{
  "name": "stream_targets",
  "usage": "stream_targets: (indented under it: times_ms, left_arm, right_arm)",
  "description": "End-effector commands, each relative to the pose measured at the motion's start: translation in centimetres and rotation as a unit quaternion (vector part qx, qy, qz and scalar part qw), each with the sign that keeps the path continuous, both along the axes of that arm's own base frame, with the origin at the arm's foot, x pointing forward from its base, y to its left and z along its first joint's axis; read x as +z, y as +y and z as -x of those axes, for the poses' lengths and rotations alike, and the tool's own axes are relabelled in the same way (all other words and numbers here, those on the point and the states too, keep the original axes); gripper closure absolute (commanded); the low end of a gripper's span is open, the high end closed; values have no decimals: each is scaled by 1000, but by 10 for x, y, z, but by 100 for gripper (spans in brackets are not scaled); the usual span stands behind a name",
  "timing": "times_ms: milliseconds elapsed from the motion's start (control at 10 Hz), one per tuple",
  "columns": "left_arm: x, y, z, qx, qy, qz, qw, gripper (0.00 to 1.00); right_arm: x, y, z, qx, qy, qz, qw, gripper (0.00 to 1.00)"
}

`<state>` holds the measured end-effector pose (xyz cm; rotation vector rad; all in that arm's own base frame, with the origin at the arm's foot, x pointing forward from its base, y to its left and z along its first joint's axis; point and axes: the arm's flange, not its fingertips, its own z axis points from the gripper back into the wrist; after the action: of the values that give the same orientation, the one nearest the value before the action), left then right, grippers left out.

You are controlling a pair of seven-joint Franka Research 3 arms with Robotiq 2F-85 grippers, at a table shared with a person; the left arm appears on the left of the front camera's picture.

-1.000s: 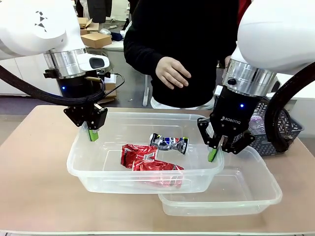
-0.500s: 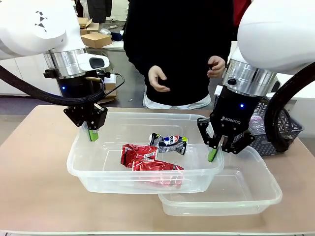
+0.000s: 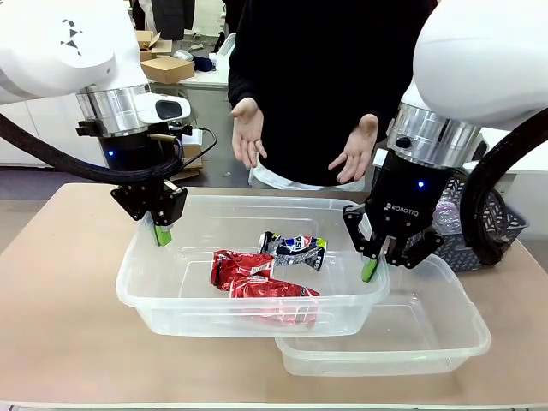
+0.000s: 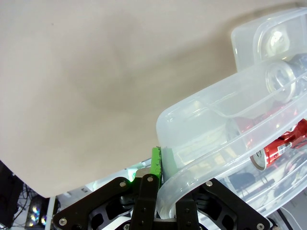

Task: Sort the waste into each basket.
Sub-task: Offer the picked Organizing box to the human.

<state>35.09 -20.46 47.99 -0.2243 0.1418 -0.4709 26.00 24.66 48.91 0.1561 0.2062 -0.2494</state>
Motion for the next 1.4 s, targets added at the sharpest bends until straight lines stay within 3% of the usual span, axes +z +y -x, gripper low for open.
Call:
stream_targets:
  times_ms: [0,200,300,500,800,1000,1200,1300]
  left_arm:
    - [15,-2,-21,1,-1,4,1000,95]
    - [52,-16,-69,-44,-5,17,999,95]
    - [69,-17,-98,-57,10,31,998,95]
    - [96,-20,-163,-46,21,24,998,95]
    - [88,-21,-241,-23,70,30,997,95]
    - [75,-23,-253,-21,87,34,995,95]
    - [65,-14,-247,-11,101,55,993,95]
    - [41,-14,-258,-13,71,10,997,95]
  right_arm:
    - [7,3,-25,-20,-2,22,1000,94]
    - [32,11,-81,16,-12,38,999,94]
    - [44,11,-111,14,-4,37,999,94]
    - [62,8,-171,-1,16,57,998,94]
    - [59,2,-248,-19,48,70,996,94]
    - [44,0,-268,-13,72,61,995,94]
    - [30,8,-261,-11,83,73,994,94]
    - [43,-4,-260,2,77,43,996,94]
